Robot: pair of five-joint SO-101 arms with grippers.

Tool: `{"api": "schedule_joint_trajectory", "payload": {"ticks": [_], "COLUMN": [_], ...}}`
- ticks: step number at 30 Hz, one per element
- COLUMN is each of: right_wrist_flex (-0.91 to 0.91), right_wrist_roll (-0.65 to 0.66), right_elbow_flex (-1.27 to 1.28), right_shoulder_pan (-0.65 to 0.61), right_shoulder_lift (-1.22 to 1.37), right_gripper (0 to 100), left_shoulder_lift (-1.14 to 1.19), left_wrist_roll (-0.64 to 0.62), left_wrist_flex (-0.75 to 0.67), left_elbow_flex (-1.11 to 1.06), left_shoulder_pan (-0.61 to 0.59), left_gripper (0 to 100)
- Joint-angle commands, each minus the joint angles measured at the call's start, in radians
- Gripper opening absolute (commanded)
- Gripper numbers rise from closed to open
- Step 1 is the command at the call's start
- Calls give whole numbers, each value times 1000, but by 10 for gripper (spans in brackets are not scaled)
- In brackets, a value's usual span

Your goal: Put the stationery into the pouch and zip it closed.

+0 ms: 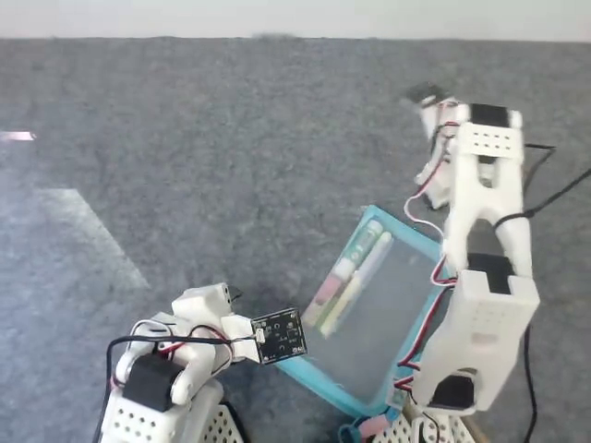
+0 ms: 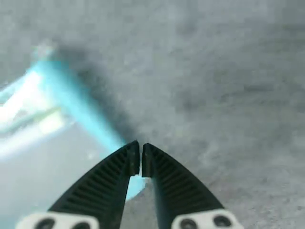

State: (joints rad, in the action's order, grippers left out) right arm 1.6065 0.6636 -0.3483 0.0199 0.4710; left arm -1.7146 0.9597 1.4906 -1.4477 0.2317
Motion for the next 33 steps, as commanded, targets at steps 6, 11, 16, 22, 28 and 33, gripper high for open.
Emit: {"api": "schedule_joint_trajectory", "payload": {"ticks": [6, 11, 16, 22, 28, 33], "right_wrist_flex": [153, 94, 62, 64, 73, 162], "right_wrist_roll": [143, 146, 146, 146, 167, 181], "right_elbow_flex": [-43, -46, -104, -160, -181, -184], "right_shoulder_pan": [-51, -87, -91, -85, -94, -88], "right_shoulder_lift": [5, 139, 223, 262, 300, 314], "right_gripper": [230, 233, 232, 231, 231, 225], "left_shoulder_lift": [-5, -5, -5, -5, -5, -5], "left_wrist_roll": [-23, -23, -23, -23, -23, -23], "left_wrist_flex": [-12, -11, -9, -12, -14, -12], "left_elbow_flex": [10, 10, 8, 8, 8, 8], "left_shoulder_pan": [-9, -9, -9, -9, -9, -9], "left_gripper": [276, 276, 276, 276, 276, 276]}}
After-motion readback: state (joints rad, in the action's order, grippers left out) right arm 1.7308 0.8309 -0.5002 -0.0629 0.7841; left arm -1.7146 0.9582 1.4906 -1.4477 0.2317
